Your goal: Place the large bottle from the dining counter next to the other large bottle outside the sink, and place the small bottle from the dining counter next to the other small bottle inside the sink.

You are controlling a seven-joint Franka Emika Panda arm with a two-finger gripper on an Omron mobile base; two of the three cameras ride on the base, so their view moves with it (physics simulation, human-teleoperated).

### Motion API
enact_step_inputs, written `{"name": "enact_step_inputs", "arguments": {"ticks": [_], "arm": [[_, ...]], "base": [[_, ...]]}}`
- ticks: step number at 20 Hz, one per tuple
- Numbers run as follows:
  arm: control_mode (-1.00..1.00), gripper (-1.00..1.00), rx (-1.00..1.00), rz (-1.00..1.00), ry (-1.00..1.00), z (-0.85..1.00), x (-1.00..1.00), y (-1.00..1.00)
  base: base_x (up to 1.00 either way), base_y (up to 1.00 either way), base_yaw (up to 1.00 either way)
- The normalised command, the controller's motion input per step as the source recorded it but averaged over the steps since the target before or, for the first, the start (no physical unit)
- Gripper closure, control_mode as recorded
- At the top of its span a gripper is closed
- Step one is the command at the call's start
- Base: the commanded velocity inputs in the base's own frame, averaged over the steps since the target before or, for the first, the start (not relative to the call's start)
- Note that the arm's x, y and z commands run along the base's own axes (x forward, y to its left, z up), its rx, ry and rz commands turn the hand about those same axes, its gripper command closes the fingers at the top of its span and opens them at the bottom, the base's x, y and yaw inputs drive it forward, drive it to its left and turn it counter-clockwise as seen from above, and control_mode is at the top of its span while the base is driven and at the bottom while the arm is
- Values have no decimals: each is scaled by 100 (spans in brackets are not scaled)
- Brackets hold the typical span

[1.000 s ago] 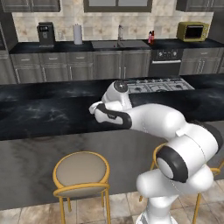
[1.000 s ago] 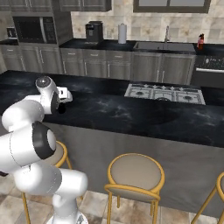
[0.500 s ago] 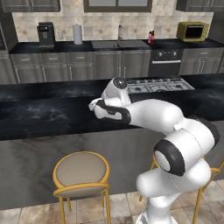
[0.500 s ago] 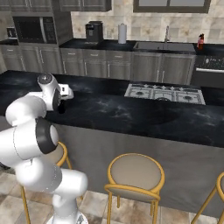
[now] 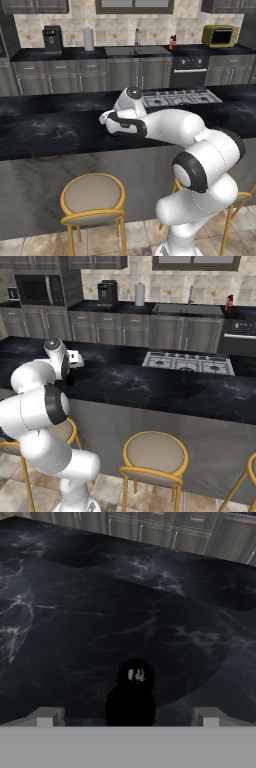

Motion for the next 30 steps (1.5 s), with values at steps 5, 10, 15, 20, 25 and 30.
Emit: {"name": "enact_step_inputs", "arguments": {"ticks": [5, 10, 15, 20, 25, 30], "arm": [[-100, -100, 0, 0, 0, 0, 12, 12], [-100, -100, 0, 0, 0, 0, 7, 8], [-100, -100, 0, 0, 0, 0, 0, 1], [-100, -100, 0, 0, 0, 0, 0, 0], [-100, -100, 0, 0, 0, 0, 0, 0], [-100, -100, -2, 0, 0, 0, 0, -5]], "base": [[0, 0, 0], [0, 0, 0], [0, 0, 0], [0, 0, 0], [0, 0, 0], [0, 0, 0]]}}
